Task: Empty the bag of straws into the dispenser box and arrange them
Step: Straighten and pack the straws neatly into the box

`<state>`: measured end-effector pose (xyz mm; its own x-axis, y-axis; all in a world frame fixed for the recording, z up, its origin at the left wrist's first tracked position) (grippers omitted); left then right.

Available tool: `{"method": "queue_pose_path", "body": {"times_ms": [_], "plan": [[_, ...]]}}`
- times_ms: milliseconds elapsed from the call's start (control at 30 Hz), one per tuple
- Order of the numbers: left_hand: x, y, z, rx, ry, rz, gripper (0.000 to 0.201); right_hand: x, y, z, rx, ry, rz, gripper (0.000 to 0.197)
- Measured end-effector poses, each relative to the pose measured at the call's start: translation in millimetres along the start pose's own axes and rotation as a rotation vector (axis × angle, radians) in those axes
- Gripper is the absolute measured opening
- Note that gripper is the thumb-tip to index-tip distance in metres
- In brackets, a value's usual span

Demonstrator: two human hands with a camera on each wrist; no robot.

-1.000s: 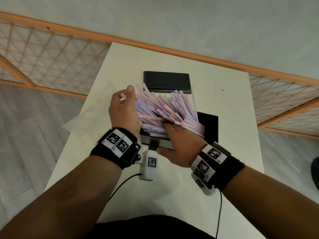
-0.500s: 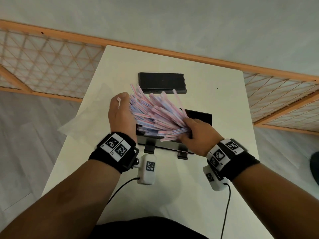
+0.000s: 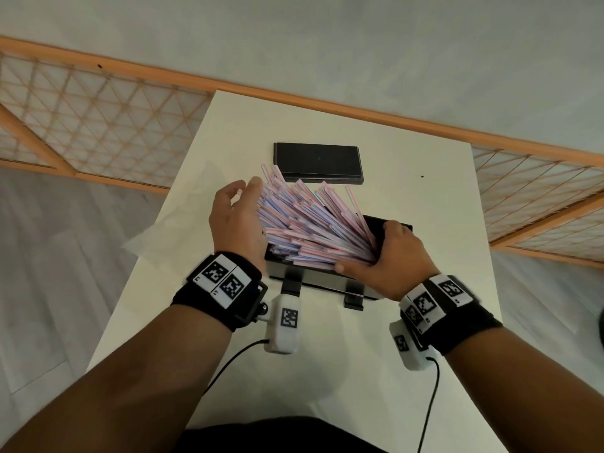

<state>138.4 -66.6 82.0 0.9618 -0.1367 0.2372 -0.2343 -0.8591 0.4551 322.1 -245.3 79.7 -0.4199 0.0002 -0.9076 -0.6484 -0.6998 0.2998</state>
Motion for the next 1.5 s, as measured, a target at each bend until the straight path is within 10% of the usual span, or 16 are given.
{"method": "queue_pose_path", "body": {"times_ms": [233,433,633,800,1000,1167,1500], "plan": [[13.1,2.1,5.9,-0.029,0.027,0.051,0.044,19.6,-11.2,32.7,-0.229,-0.105,0.028,0.058],[4.5,-5.9,0.1,-0.031,0.093,0.013,0.035,31.4,-20.6,21.6,-0.116,0.012,0.113,0.095],[15.8,-6.4,-3.8,0.086,-0.179,0.028,0.037,17.3,-24.3,69.1,-0.236,-0.067,0.027,0.062],[0.9,-20.7,-0.5,0.078,-0.349,-0.016,0.03,7.6,-16.6,85.0,-0.275,-0.067,-0.082,0.079],[-1.1,-15.4,-2.5,-0.043,0.089,0.027,0.035,-6.1,0.4,51.3,-0.239,-0.203,-0.236,0.078],[12.2,-13.6,3.8,-0.05,0.029,0.175,0.086,2.0,-0.7,21.3,-0.133,-0.231,-0.077,0.106],[27.5,-14.8,-2.3,0.008,-0.056,0.201,0.059,19.7,-11.5,38.4,-0.171,-0.233,-0.031,0.095]]}}
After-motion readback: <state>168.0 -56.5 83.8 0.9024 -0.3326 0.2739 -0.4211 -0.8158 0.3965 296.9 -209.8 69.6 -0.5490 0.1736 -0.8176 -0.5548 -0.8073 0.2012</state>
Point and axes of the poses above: each hand's wrist, its own y-axis away from the middle knuckle, its own x-axis out of the palm, z = x × y, the point moved 6 cm from there along -y, towards the middle knuckle
